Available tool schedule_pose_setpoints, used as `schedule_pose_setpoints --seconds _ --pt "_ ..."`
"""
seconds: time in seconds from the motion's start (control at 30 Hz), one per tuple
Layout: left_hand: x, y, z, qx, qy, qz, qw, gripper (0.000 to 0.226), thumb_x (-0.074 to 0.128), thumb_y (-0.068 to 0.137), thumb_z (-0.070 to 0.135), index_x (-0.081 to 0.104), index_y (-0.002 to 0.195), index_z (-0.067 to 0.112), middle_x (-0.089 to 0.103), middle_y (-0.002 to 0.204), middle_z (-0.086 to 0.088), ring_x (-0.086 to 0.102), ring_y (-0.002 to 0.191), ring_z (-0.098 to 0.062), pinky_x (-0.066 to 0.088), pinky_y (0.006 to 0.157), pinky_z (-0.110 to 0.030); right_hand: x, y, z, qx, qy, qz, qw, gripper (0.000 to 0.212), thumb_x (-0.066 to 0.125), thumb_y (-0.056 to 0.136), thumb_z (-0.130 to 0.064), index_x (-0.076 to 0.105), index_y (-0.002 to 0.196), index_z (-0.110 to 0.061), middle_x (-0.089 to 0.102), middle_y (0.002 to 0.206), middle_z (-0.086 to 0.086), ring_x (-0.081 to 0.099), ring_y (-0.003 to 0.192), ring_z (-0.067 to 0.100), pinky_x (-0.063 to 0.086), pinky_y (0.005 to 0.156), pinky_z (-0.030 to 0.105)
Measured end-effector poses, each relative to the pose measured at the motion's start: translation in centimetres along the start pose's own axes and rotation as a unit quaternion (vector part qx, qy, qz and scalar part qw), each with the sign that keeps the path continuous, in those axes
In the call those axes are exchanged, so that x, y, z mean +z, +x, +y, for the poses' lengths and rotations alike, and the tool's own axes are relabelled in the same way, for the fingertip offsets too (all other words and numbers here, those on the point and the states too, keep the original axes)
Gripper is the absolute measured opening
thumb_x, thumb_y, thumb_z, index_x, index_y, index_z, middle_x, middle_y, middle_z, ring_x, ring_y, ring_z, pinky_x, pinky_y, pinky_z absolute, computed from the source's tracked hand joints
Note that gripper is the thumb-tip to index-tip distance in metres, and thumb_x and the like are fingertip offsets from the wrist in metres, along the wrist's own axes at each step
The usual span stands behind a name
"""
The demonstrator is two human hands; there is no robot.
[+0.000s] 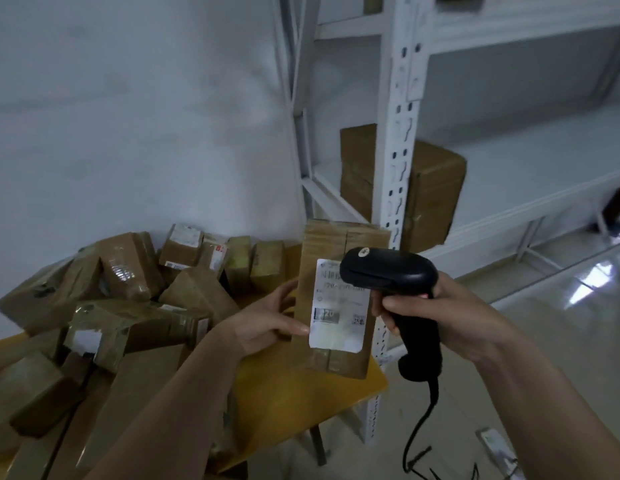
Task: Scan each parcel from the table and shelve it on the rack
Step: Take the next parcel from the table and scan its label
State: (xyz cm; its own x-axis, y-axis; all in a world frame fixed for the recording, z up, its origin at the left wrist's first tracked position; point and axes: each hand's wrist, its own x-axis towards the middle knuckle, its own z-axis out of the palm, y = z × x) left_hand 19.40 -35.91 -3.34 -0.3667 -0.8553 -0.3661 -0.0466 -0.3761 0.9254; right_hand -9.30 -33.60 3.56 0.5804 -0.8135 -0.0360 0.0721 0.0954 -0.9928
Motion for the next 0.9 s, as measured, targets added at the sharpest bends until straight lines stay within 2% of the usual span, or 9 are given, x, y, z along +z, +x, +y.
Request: schedule_pose_setpoints --seconds 0.1,0.27,0.37,0.47,0.57,0.63,0.73,0.83,0.9 --pt "3.2 1.6 2.3 0.033 0.008 0.003 0.999 0.118 0.097 0.044 0.013 0.036 0.143 0.036 0.054 0.138 -0.004 0.056 0.123 -0.028 0.047 0.101 -0.054 -2.4 -1.9 -1.3 -0.037 -0.009 -0.007 0.999 0.048 0.078 0.070 -0.020 0.062 0.110 0.002 0.062 0.085 0.020 0.058 0.071 0.024 0.048 0.067 0.032" --pt "9.8 4.4 5.8 0.063 0.029 0.002 0.998 0.093 0.085 0.056 0.001 0.045 0.131 0.038 0.057 0.132 -0.002 0.058 0.119 -0.023 0.052 0.097 -0.047 -7.1 -5.1 -3.3 -0.060 -0.042 -0.002 0.997 0.042 0.077 0.070 -0.022 0.066 0.107 -0.005 0.064 0.087 0.019 0.059 0.072 0.024 0.050 0.067 0.030" --pt "13.6 6.3 7.9 0.086 0.083 0.028 0.992 0.101 0.090 0.053 0.014 0.042 0.140 0.033 0.059 0.128 0.000 0.057 0.120 -0.022 0.048 0.103 -0.046 -10.4 -6.4 -4.3 -0.068 -0.061 0.006 0.996 0.038 0.076 0.070 -0.024 0.068 0.104 -0.009 0.064 0.088 0.020 0.059 0.072 0.024 0.050 0.068 0.030" --pt "17.4 8.3 10.1 0.108 0.135 0.086 0.981 0.100 0.094 0.045 0.034 0.050 0.135 0.033 0.064 0.122 0.006 0.059 0.116 -0.016 0.046 0.104 -0.043 -13.9 -7.1 -5.1 -0.078 -0.059 0.010 0.995 0.044 0.079 0.071 -0.026 0.065 0.106 -0.003 0.063 0.084 0.018 0.059 0.070 0.023 0.050 0.068 0.029" --pt "21.2 10.4 12.4 0.120 0.166 0.158 0.966 0.097 0.092 0.054 0.036 0.046 0.139 0.027 0.066 0.116 0.009 0.062 0.109 -0.011 0.049 0.101 -0.039 -17.3 -7.2 -5.6 -0.082 -0.037 0.021 0.996 0.049 0.079 0.069 -0.023 0.063 0.108 0.002 0.062 0.083 0.018 0.057 0.068 0.024 0.050 0.063 0.031" --pt "23.6 12.1 13.7 0.126 0.213 0.216 0.945 0.095 0.089 0.063 0.040 0.038 0.142 0.027 0.062 0.119 0.009 0.060 0.109 -0.010 0.050 0.098 -0.035 -19.6 -7.1 -5.6 -0.075 -0.012 0.044 0.996 0.049 0.078 0.066 -0.021 0.064 0.107 0.002 0.062 0.084 0.019 0.057 0.067 0.025 0.051 0.061 0.031" --pt "26.6 14.9 15.2 0.150 0.302 0.276 0.900 0.108 0.080 0.061 0.059 0.023 0.149 0.032 0.051 0.137 0.005 0.051 0.123 -0.016 0.046 0.103 -0.043 -23.0 -6.7 -5.2 -0.055 0.024 0.072 0.996 0.041 0.079 0.065 -0.018 0.069 0.100 -0.001 0.063 0.083 0.019 0.059 0.067 0.024 0.051 0.062 0.030" --pt "28.8 17.4 16.7 0.156 0.415 0.332 0.832 0.103 0.071 0.071 0.062 0.014 0.151 0.033 0.045 0.138 -0.002 0.044 0.127 -0.023 0.044 0.101 -0.045 -25.9 -6.1 -4.9 -0.044 0.056 0.091 0.993 0.024 0.075 0.072 -0.009 0.068 0.092 0.000 0.062 0.080 0.019 0.058 0.064 0.023 0.050 0.059 0.028" --pt "30.2 18.9 17.6 0.146 0.492 0.355 0.781 0.090 0.064 0.079 0.060 0.016 0.150 0.031 0.042 0.129 -0.007 0.042 0.121 -0.027 0.044 0.091 -0.039 -27.5 -5.5 -4.7 -0.033 0.085 0.120 0.989 0.018 0.074 0.073 -0.005 0.068 0.090 0.000 0.063 0.079 0.018 0.057 0.063 0.022 0.050 0.058 0.029"
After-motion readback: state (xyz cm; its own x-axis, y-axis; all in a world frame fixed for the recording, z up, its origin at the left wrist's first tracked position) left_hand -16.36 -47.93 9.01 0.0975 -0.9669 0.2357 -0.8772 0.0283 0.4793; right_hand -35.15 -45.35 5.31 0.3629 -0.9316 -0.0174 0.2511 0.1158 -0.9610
